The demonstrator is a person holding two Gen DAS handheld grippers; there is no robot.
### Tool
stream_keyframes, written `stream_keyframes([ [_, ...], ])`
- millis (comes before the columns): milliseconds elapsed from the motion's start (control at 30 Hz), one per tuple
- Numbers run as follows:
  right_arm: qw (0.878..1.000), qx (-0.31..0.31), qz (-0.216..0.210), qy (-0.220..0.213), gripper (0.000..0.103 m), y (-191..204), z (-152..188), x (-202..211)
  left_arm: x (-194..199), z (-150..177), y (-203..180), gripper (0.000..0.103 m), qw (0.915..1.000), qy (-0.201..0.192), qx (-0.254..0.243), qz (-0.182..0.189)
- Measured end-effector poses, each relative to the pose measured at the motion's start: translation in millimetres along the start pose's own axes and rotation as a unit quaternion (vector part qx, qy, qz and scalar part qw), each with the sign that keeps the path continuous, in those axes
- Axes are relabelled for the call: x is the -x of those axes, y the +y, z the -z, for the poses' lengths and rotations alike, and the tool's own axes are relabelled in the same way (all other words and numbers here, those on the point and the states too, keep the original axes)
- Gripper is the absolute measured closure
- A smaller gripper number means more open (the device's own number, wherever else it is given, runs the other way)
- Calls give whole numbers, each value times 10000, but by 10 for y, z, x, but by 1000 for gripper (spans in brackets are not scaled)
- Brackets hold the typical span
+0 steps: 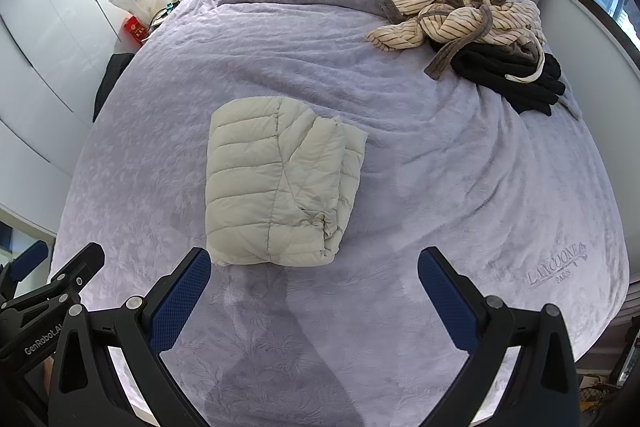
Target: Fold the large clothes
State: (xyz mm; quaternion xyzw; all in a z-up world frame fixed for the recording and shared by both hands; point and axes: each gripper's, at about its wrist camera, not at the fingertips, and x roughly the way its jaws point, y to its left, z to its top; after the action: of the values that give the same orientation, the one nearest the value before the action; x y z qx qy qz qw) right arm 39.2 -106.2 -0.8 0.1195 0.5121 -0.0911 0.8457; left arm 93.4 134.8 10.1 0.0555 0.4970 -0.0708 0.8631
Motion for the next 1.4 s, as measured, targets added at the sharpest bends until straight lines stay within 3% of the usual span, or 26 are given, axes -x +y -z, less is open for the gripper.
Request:
stream_keyframes([
  [733,10000,-1,2,3,0,6,21,17,23,-6,4,0,10000,-3,-46,28],
  [1400,10000,9,11,35,0,6,28,31,-12,-46,24,0,9998,-46,-93,-168],
])
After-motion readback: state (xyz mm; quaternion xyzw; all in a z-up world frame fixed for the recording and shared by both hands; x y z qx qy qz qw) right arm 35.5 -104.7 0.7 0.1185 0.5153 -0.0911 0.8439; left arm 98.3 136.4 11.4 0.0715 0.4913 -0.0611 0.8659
